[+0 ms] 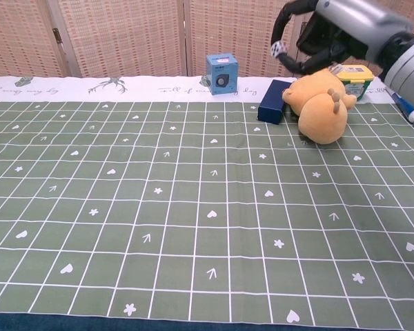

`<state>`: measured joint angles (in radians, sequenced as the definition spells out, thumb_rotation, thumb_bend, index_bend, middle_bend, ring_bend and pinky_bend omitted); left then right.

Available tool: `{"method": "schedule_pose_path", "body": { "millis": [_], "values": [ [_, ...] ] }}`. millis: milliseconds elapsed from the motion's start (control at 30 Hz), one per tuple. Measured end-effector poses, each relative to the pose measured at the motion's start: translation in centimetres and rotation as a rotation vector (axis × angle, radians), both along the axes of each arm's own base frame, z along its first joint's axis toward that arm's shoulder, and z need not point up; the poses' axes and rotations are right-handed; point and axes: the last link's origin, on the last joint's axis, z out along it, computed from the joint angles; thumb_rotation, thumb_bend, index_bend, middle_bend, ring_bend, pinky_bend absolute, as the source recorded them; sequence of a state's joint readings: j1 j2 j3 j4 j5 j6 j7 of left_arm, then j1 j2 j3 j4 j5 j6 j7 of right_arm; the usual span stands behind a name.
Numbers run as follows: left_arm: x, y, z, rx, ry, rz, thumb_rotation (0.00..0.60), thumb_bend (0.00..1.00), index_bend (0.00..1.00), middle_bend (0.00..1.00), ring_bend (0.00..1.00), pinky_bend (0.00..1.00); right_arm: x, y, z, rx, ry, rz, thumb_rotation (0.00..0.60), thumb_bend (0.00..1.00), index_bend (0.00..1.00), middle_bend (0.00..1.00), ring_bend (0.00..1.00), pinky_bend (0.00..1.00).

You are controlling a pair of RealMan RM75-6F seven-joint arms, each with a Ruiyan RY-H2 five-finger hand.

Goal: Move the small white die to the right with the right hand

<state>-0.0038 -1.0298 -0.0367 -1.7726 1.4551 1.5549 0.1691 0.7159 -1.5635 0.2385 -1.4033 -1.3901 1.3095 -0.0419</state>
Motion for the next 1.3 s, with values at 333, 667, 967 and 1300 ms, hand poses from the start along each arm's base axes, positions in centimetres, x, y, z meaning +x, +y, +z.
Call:
{"method": "schedule_pose_path", "body": {
  "millis": [333,667,967,1300],
  "values": [
    [0.0,0.1,-0.1,-0.005,0.001,-0.003,0.6,0.24,0.15,0.16,0.1,0.16,-0.8,0.8,0.8,0.008,0.064,-0.018,0.6,0.4,0.0,0.98,1.0,0.93],
    [0.1,0.3,-0.1,-0.011,0.002,0.0,0.6,0.24,0.15,0.16,0.1,0.16,-2.5,1.6,2.9,0.025,0.184,-0.069,0.6,0.4,0.0,0.98,1.0,0.93],
    [0.2,0.6,-0.2,-0.021,0.001,-0.004,0.6,0.24,0.15,0.16,0.1,0.16,-5.7,3.7,5.5,0.079,0.372,-0.166,0.6,0.38,0.14,0.9,0.95,0.93],
    [0.1,1.1,-0.5,-0.021,-0.001,-0.017,0.6,0.24,0.15,0.16,0.1,0.16,-11.2,8.3,9.0,0.092,0.487,-0.294,0.6,0.3,0.13,0.39,0.35,0.4]
  ]
}}
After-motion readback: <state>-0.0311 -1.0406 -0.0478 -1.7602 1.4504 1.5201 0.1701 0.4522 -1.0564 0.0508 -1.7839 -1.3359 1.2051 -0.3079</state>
